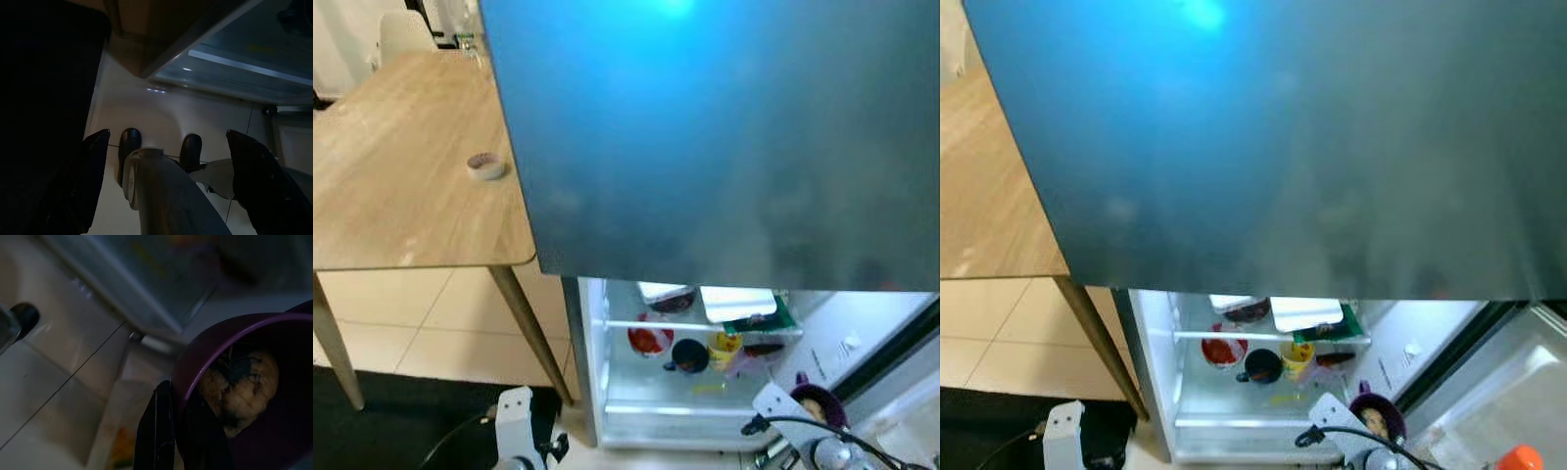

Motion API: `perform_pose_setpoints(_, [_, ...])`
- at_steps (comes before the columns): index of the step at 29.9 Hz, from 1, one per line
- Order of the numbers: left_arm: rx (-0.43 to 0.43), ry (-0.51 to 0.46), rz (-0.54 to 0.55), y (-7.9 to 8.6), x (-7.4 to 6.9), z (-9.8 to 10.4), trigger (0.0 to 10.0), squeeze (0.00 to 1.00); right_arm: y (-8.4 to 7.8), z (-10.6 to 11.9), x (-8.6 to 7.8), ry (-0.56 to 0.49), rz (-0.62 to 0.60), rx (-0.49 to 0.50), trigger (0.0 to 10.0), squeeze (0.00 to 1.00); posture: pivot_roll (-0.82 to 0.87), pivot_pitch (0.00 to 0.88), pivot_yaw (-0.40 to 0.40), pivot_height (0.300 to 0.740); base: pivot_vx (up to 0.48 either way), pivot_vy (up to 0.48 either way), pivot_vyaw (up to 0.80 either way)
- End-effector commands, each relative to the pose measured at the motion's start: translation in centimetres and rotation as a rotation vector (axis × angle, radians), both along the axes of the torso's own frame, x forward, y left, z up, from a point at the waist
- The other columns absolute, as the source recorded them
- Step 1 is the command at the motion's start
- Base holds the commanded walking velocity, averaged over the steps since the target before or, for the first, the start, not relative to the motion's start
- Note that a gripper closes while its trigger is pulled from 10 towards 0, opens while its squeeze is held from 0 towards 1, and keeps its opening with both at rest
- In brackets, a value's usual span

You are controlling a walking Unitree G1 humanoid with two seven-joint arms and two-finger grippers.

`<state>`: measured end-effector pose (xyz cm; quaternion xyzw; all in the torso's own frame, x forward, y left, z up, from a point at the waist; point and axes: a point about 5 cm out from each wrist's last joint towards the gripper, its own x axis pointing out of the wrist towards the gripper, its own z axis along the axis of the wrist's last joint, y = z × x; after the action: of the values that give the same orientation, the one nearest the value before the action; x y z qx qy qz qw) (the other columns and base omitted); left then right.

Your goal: Restocking fridge

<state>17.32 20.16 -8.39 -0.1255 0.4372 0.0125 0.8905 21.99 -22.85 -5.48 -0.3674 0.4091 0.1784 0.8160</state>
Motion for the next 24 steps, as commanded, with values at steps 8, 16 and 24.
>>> perform_pose_setpoints(8, [-0.006, -0.018, 0.029, 0.3, 0.3, 0.2, 10.0, 0.0, 1.9, 1.3, 2.4, -0.072, 0.118, 0.015, 10.0, 0.0, -0.01, 0.0, -0.069, 0.74, 0.0, -0.221, 0.0])
perform_pose_setpoints(16, [0.019, -0.088, -0.041, 0.0, 1.8, 1.0, 10.0, 0.0, 3.2, 1.2, 2.7, -0.012, 0.234, -0.014, 10.0, 0.0, -0.01, 0.0, -0.075, 0.74, 0.0, 0.0, 0.0])
perform_pose_setpoints(24, [0.064, -0.161, -0.16, -0.2, 3.4, 2.0, 10.0, 0.0, 4.1, 1.8, 3.7, -0.022, 0.228, 0.023, 10.0, 0.0, 0.0, 0.0, -0.076, 0.74, 0.0, 0.0, 0.0])
